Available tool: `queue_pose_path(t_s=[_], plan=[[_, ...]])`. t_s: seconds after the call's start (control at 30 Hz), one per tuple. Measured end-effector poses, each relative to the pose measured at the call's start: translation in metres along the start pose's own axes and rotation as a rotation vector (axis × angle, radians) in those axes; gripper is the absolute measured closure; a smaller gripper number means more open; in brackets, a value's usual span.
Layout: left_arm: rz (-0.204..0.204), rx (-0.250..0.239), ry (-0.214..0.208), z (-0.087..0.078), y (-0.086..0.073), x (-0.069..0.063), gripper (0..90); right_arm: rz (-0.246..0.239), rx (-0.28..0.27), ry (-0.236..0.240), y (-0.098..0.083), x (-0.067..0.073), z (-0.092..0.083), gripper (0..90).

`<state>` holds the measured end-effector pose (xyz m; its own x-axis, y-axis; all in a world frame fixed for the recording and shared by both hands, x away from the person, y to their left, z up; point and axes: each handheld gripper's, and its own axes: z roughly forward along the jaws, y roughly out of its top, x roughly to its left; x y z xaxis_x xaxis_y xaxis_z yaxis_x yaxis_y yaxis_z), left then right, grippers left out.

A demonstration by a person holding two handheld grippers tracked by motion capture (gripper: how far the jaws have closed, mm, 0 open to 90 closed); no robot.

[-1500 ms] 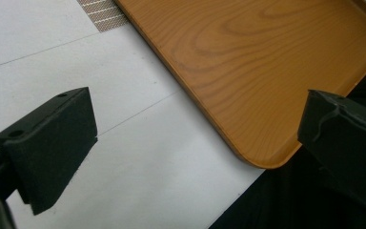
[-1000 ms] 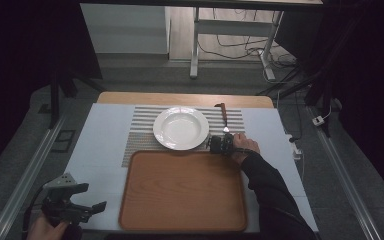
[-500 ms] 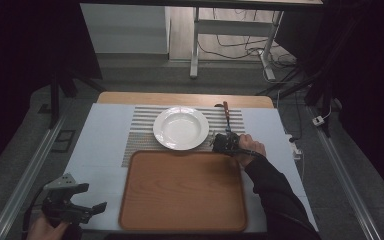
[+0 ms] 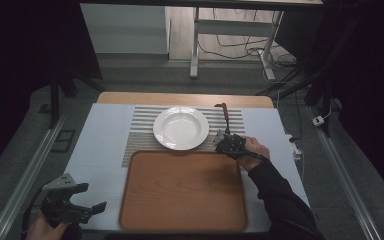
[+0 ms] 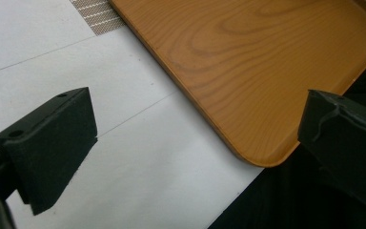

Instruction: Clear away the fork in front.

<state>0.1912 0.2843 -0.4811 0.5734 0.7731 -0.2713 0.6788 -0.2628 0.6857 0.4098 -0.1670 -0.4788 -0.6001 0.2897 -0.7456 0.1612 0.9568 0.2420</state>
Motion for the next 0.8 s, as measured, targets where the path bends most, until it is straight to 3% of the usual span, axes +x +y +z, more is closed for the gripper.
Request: queue_pose_path(t_s=[0.27,0.47,0.57,0.8], plan=[[-0.002,-0.006,0.005,-0.001,0.000,0.000,0.0,0.111,-0.076,0.060,-0.003,-0.007,-0.016,89.6],[0.021,0.007,0.016,0.001,0.001,-0.003,0.0,0.220,-0.145,0.126,-0.005,-0.008,-0.030,89.5],[0.039,-0.010,0.012,0.001,0.002,-0.005,0.0,0.269,-0.183,0.158,-0.009,-0.010,-0.038,89.6],[0.051,-0.045,-0.029,0.002,0.005,-0.006,0.0,0.378,-0.282,0.246,-0.019,-0.012,-0.058,89.6]])
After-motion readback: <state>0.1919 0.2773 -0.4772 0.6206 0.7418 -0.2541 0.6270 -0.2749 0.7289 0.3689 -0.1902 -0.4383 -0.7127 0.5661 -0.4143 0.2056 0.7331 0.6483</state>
